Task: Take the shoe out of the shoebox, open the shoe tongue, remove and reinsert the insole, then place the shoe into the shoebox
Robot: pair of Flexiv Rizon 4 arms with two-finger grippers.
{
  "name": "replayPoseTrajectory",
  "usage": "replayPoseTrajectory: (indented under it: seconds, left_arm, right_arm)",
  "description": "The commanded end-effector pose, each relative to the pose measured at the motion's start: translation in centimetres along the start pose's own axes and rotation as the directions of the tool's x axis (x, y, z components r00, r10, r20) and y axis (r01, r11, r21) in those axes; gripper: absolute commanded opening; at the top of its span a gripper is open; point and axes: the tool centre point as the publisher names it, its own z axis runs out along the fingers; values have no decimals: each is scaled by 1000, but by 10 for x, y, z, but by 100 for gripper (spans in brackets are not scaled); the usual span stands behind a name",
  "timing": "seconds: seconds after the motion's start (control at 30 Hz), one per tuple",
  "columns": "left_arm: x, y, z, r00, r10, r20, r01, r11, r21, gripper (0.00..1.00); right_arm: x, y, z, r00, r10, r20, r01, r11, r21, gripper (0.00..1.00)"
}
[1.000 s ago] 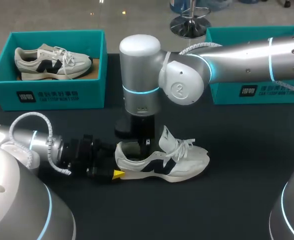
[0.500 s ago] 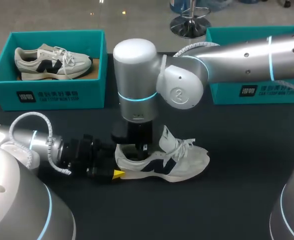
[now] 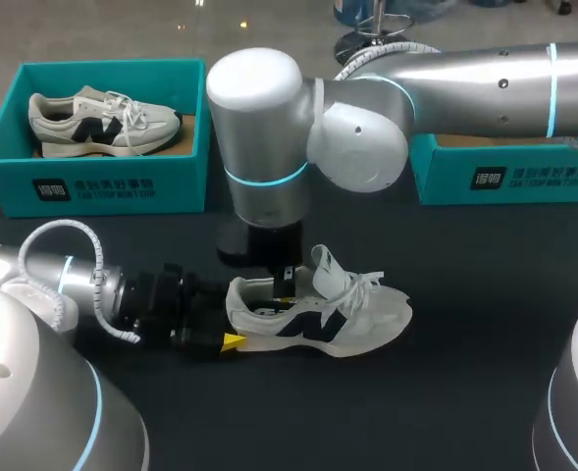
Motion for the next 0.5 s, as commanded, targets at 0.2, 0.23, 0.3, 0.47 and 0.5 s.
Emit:
replayPoseTrajectory:
  seconds: [0.2,0.23,0.3,0.47,0.5]
  left_arm:
    - [-1,2,1,1000,0,1,0,1000,-1,0]
    - [-1,2,1,1000,0,1,0,1000,-1,0]
    - [-1,2,1,1000,0,1,0,1000,-1,0]
    - [-1,2,1,1000,0,1,0,1000,-1,0]
    - [-1,2,1,1000,0,1,0,1000,-1,0]
  right_arm:
    - [-2,4,4,1000,-15,-2,15,1000,-13,0]
    - [-3,4,6,1000,-15,-5,15,1000,-15,0]
    - [-5,6,11,1000,-18,-15,18,1000,-17,0]
    - [-13,8,27,999,-26,-44,25,1000,-17,0]
    - [-14,8,30,999,-26,-46,25,1000,-18,0]
